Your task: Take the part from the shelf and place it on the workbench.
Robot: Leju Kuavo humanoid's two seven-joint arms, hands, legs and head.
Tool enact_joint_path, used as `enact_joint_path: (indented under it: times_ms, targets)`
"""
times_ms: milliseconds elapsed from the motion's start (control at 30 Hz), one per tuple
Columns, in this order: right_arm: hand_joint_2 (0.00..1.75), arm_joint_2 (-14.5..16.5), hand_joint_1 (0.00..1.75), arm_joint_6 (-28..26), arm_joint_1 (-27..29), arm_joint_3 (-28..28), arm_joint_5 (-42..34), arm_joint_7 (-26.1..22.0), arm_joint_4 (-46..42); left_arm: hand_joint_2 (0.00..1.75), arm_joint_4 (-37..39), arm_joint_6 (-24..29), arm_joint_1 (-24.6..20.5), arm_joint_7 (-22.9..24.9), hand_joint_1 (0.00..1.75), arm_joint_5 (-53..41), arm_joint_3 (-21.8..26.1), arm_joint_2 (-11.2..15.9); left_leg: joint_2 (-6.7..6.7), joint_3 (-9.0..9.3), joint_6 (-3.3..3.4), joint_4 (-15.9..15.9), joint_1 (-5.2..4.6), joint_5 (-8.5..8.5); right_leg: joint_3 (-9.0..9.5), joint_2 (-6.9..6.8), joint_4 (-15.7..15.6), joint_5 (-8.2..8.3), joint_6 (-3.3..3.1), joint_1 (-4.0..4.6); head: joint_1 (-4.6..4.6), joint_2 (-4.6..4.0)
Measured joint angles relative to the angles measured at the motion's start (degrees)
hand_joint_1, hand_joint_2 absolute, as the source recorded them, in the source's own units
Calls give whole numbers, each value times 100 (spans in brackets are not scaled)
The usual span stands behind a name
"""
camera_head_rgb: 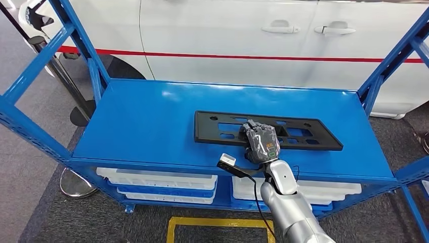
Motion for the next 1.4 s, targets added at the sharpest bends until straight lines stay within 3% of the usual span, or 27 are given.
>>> enact_joint_path:
  times_ms: [67, 100, 133, 233, 267, 333, 400, 467, 533, 567, 600, 633, 733, 800, 933, 967, 1033, 1100, 1133, 1167, 1200, 1267, 1300, 1400]
  targets:
    - [175, -1, 175, 0, 19, -5, -216, -119, -51, 0, 0, 34, 4, -10, 0, -1, 5, 3, 5, -6, 19, 11, -10, -4, -296, 0, 616, -235, 9, -1, 1, 0]
    - [175, -2, 175, 0, 30, -13, -420, -216, -114, 0, 0, 66, 7, -21, 0, -1, 9, 5, 3, -8, 20, 21, -13, -9, -343, -1, 708, -209, 10, -1, 0, 0]
    - [175, -8, 175, 2, 32, -19, -678, -309, -221, 0, 0, 103, 11, -32, 0, -1, 15, 5, 1, -8, 15, 36, -13, -17, -287, -1, 590, -81, 6, -2, 1, 0]
    - [175, -133, 175, 125, -89, 57, -1566, -319, -798, 0, 0, 180, 35, -23, 0, 1, 48, 6, 1, -26, -32, 121, -28, -68, 190, -1, -382, 388, -47, 12, -2, 0]
    - [175, -218, 175, 227, -150, 122, -1816, -229, -1060, 0, 0, 189, 50, -7, 0, 2, 65, 6, 3, -40, -54, 148, -37, -82, 283, 0, -588, 442, -66, 21, -2, 0]
    - [175, -429, 175, 455, -249, 251, -2216, -38, -1612, 0, 0, 192, 93, 18, 0, 9, 96, 6, 2, -60, -103, 162, -53, -87, 309, 0, -684, 443, -100, 39, -3, 0]
    - [175, -645, 175, 631, -325, 341, -2559, 95, -2129, 87, 1, 168, 157, 24, 0, 18, 126, 20, -3, -79, -158, 185, -48, -123, 320, -8, -724, 472, -158, 13, -2, 0]
    - [175, -827, 175, 758, -400, 407, -2857, 177, -2586, 175, 1, 139, 202, 29, 0, 33, 151, 31, -3, -229, -228, 544, -30, -366, 334, -17, -769, 502, -211, -23, -4, 0]
    - [175, -989, 175, 833, -446, 457, -3071, 209, -2935, 87, 1, 122, 220, 41, 0, 57, 183, 28, 0, -552, -292, 1273, -1, -729, 334, -22, -772, 501, -229, -25, -5, 0]
    - [175, -1067, 175, 856, -455, 482, -3174, 214, -3072, 44, 1, 111, 227, 53, 0, 73, 203, 27, 0, -701, -312, 1586, 10, -832, 335, -25, -770, 498, -230, -23, -5, 0]
    - [175, -1145, 175, 873, -458, 509, -3286, 213, -3194, 0, 2, 97, 237, 63, 0, 92, 223, 26, 1, -774, -320, 1724, 14, -829, 335, -27, -766, 494, -230, -23, -5, 0]
    - [175, -1223, 175, 891, -460, 539, -3405, 210, -3325, 0, 2, 80, 248, 74, 0, 110, 244, 25, 1, -741, -317, 1638, 15, -715, 338, -26, -763, 489, -227, -23, -5, 0]
    - [175, -1437, 175, 976, -504, 639, -3715, 202, -3740, 0, 2, 55, 273, 91, 0, 160, 310, 23, 1, -234, -238, 536, -3, -161, 360, -16, -758, 467, -192, -14, -4, 0]
    - [175, -1557, 175, 1030, -538, 722, -3865, 196, -3991, 0, 2, 47, 276, 94, 0, 187, 354, 17, -2, -50, -171, 141, -36, -76, 356, -11, -760, 464, -140, -5, -3, 0]
    - [175, -1737, 175, 1050, -551, 862, -3951, 189, -4368, 0, 2, 40, 300, 93, 0, 208, 409, -9, -1, 17, -37, 3, -19, -34, 346, -14, -703, 389, -13, 0, -2, 0]
    - [175, -1769, 175, 1050, -556, 882, -3955, 187, -4425, 0, 2, 38, 301, 92, 0, 212, 416, -17, 3, 38, 1, -39, -4, -11, 272, -13, -522, 263, 2, 3, -1, 0]
    - [175, -1838, 175, 1056, -555, 925, -3989, 178, -4504, 0, 2, 25, 298, 88, 0, 226, 434, -31, 7, 46, 42, -55, -3, -1, -49, -11, 163, -102, 16, -3, -1, 0]
    - [175, -1919, 175, 1081, -534, 983, -4058, 169, -4569, 0, 2, -4, 301, 57, 0, 245, 463, -37, 3, 44, 53, -43, -9, -11, -331, -11, 710, -260, 38, -7, -1, 0]
    - [175, -1960, 175, 1104, -528, 1015, -4096, 169, -4613, 0, 2, -22, 304, 25, 0, 261, 482, -38, 0, 45, 49, -30, -9, -21, -335, -11, 691, -171, 45, -12, -1, 0]
    - [175, -1998, 175, 1126, -526, 1044, -4125, 175, -4665, 0, 2, -40, 306, -13, 0, 278, 501, -42, -5, 49, 41, -10, -8, -38, -237, -12, 474, 7, 50, -21, -1, 0]
    - [175, -2038, 175, 1141, -528, 1073, -4152, 184, -4725, 0, 2, -59, 308, -52, 0, 293, 516, -47, -9, 52, 25, 19, -7, -62, -62, -13, 108, 220, 49, -32, 0, 0]
    - [175, -2106, 175, 1154, -527, 1121, -4217, 201, -4830, 0, 2, -88, 308, -115, 0, 315, 541, -57, -18, 24, -31, 103, -26, -120, 231, -11, -510, 448, 24, -30, -1, 0]
    - [175, -2134, 175, 1156, -512, 1139, -4259, 204, -4875, 0, 2, -101, 309, -140, 0, 322, 553, -58, -21, 6, -59, 136, -36, -140, 291, -9, -652, 467, 2, -22, -2, 0]
    - [175, -2188, 175, 1163, -428, 1187, -4362, 161, -4994, 0, 2, -137, 315, -173, 0, 351, 597, -58, -20, -15, -131, 172, -37, -174, 290, -5, -692, 451, -89, -13, -3, 0]
